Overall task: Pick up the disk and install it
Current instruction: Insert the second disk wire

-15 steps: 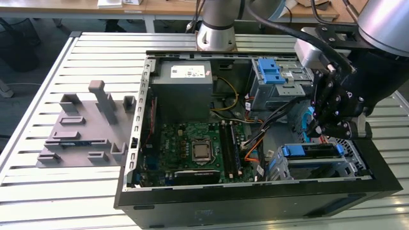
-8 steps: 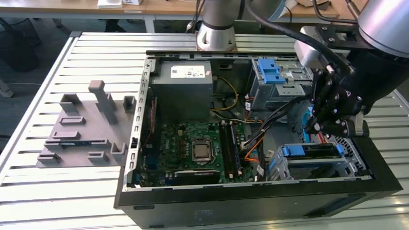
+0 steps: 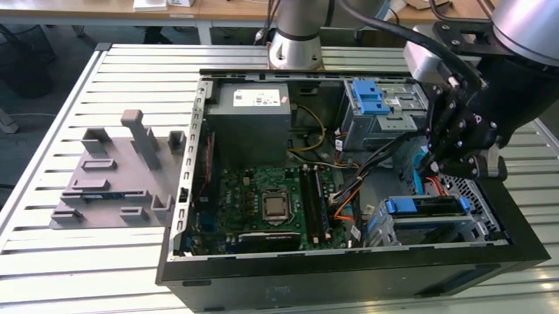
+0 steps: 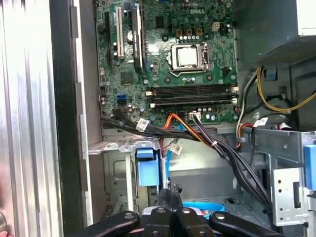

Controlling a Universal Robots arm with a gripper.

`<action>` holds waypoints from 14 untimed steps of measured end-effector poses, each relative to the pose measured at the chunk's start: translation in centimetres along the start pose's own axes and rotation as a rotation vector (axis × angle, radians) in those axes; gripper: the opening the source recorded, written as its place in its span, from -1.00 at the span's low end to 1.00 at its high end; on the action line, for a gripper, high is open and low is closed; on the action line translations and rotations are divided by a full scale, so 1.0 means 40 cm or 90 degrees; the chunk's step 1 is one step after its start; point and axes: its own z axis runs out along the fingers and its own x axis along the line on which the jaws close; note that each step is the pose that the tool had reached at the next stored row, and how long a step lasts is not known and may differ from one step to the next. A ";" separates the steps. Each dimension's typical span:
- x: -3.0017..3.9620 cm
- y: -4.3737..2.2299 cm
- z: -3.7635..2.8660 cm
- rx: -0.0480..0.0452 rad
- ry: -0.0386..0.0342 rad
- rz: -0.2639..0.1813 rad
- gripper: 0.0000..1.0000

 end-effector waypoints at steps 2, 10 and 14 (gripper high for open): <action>-0.009 0.001 -0.002 0.0000 0.0003 0.000 -0.79; -0.033 0.003 -0.011 0.0000 0.0003 0.000 -0.79; -0.040 0.004 -0.017 0.0000 0.0001 0.000 -0.79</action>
